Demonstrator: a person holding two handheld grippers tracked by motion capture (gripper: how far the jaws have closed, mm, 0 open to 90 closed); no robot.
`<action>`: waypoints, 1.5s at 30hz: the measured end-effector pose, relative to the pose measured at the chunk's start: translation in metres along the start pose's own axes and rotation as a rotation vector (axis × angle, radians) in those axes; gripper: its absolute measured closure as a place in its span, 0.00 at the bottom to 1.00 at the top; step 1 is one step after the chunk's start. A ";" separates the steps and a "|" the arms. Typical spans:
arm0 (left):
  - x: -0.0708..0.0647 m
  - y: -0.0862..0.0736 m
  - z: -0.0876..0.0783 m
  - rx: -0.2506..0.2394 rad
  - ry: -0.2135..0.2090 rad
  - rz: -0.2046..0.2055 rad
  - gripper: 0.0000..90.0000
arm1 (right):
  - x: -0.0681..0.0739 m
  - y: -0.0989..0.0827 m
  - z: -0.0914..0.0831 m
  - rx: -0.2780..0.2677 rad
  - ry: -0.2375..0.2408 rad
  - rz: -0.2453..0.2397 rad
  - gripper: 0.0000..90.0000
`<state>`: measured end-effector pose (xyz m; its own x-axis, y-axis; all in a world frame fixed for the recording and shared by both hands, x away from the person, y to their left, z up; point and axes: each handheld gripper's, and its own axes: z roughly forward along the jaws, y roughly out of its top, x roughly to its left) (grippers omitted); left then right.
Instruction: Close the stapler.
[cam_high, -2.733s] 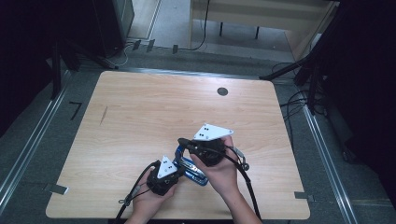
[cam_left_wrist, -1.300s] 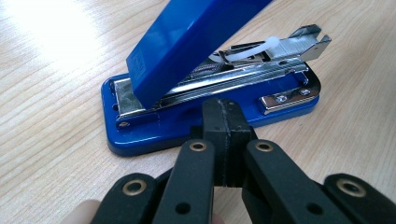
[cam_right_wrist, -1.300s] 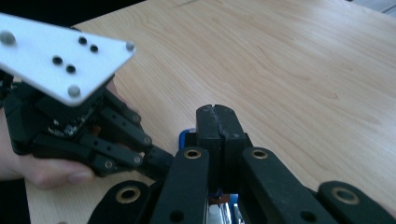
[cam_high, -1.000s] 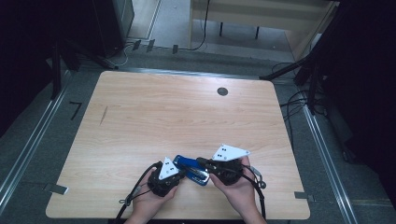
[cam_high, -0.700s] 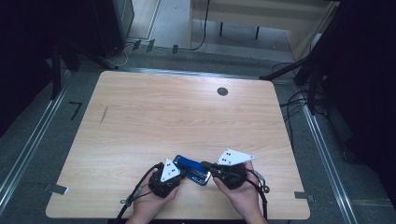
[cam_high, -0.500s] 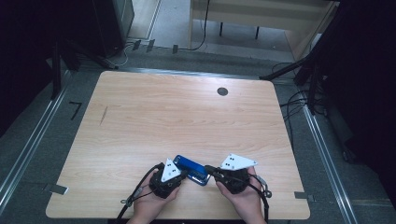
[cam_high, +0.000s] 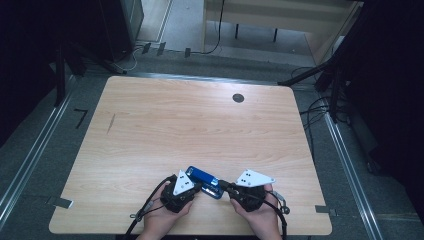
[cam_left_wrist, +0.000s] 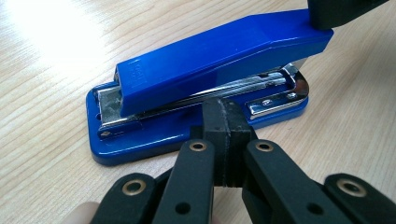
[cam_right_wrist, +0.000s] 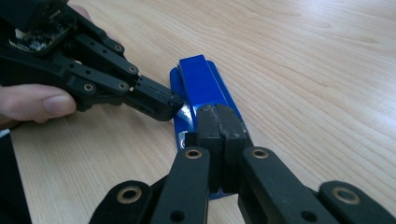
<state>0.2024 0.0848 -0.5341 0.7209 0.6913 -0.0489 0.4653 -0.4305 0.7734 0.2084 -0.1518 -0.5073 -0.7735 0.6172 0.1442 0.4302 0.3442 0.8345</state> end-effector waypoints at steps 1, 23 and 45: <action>0.000 0.000 0.000 0.002 -0.001 0.001 1.00 | 0.001 0.000 0.000 0.011 -0.012 -0.004 1.00; 0.004 -0.002 -0.004 -0.015 -0.028 -0.019 1.00 | 0.017 -0.014 -0.004 -0.030 -0.036 0.025 1.00; 0.050 -0.024 -0.049 -0.115 0.050 -0.130 0.86 | 0.028 -0.029 0.016 0.068 -0.005 0.032 1.00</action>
<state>0.2020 0.1581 -0.5240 0.6307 0.7662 -0.1233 0.4890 -0.2690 0.8298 0.1820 -0.1330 -0.5359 -0.7568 0.6318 0.1675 0.4853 0.3714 0.7916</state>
